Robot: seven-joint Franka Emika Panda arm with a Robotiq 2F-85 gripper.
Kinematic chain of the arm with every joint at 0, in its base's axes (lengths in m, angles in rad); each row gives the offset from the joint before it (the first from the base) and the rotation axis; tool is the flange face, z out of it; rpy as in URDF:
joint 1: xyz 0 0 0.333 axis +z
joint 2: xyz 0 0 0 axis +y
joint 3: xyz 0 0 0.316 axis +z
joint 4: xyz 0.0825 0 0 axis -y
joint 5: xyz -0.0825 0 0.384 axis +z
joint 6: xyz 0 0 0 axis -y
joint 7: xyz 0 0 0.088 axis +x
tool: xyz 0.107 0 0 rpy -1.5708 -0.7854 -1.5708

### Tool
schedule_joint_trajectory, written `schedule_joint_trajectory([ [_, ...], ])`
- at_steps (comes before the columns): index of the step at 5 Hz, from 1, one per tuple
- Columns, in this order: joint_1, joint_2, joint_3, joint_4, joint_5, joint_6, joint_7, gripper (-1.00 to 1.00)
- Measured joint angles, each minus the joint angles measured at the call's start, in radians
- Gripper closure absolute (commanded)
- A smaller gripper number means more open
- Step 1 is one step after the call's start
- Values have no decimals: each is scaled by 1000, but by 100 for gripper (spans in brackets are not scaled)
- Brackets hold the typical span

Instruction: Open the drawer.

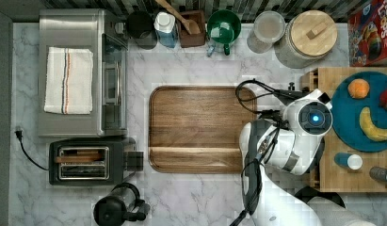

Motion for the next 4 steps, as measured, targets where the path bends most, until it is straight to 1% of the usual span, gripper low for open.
schedule_joint_trajectory([
  [1, 11, 0, 36, -14, 1, 9, 91, -100],
  [2, 52, -3, 57, -33, -4, 1, 133, -100],
  [4, 93, -16, 132, -66, -17, 1, 233, -100],
])
